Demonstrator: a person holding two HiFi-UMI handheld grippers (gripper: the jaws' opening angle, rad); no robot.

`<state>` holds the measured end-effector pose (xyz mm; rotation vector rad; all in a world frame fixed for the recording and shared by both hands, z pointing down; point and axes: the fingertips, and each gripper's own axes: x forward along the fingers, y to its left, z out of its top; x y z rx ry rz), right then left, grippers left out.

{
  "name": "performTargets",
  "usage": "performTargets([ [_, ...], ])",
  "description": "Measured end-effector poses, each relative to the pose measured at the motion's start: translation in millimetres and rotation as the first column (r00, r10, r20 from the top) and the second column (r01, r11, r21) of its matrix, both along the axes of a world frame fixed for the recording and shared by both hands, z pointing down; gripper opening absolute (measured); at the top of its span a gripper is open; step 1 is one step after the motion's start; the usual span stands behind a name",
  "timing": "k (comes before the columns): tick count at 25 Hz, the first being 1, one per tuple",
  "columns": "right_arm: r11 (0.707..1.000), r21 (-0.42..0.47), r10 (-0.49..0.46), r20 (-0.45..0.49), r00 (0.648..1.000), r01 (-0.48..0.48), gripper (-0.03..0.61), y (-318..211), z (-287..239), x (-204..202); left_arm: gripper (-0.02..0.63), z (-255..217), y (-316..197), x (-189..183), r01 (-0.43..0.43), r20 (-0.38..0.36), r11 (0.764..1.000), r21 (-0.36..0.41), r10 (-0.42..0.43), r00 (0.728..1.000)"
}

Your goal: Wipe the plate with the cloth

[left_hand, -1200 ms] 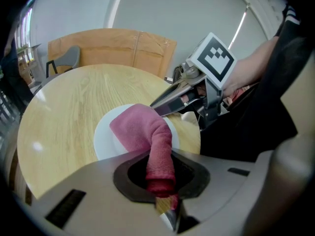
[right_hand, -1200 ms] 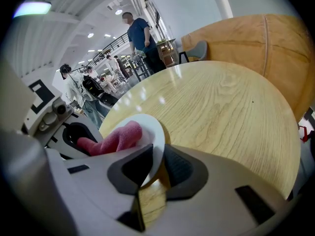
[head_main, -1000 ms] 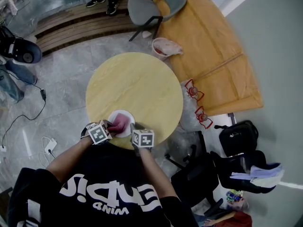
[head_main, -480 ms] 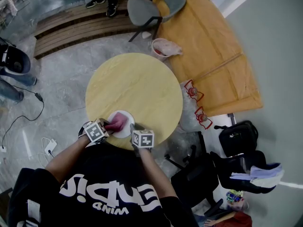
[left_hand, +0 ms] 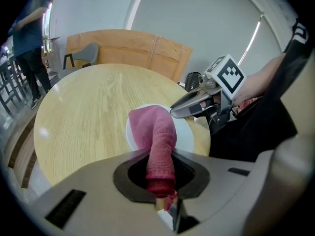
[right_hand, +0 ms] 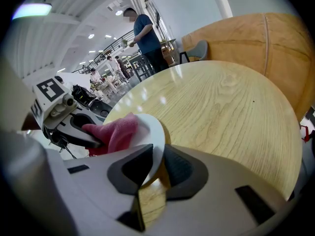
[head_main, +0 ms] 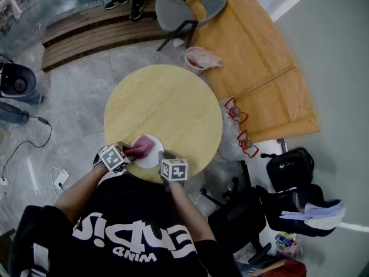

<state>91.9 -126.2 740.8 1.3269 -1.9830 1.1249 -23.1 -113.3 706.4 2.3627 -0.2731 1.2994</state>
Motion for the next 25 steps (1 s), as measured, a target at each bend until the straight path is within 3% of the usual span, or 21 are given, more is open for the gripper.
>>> performTargets([
  [5,1.0,0.003,0.005,0.007,1.0,-0.005,0.084,-0.1,-0.3,0.6,0.048,3.0,-5.4,-5.9,0.039,0.005,0.999,-0.009,-0.039,0.999],
  [14,1.0,0.01,-0.002,0.009,1.0,0.002,0.084,-0.7,0.3,1.1,0.048,-3.5,-26.6,-23.0,0.076,0.044,0.995,0.062,-0.078,0.996],
  [20,1.0,0.01,-0.003,0.008,1.0,0.003,0.084,-1.6,-0.3,0.0,0.048,-9.4,-48.0,-48.1,0.144,0.051,0.984,0.102,-0.15,0.987],
  [25,1.0,0.009,0.006,0.016,1.0,-0.006,0.084,0.5,-2.1,2.0,0.048,-23.5,-60.1,-57.3,0.217,-0.009,0.97,0.11,-0.218,0.976],
])
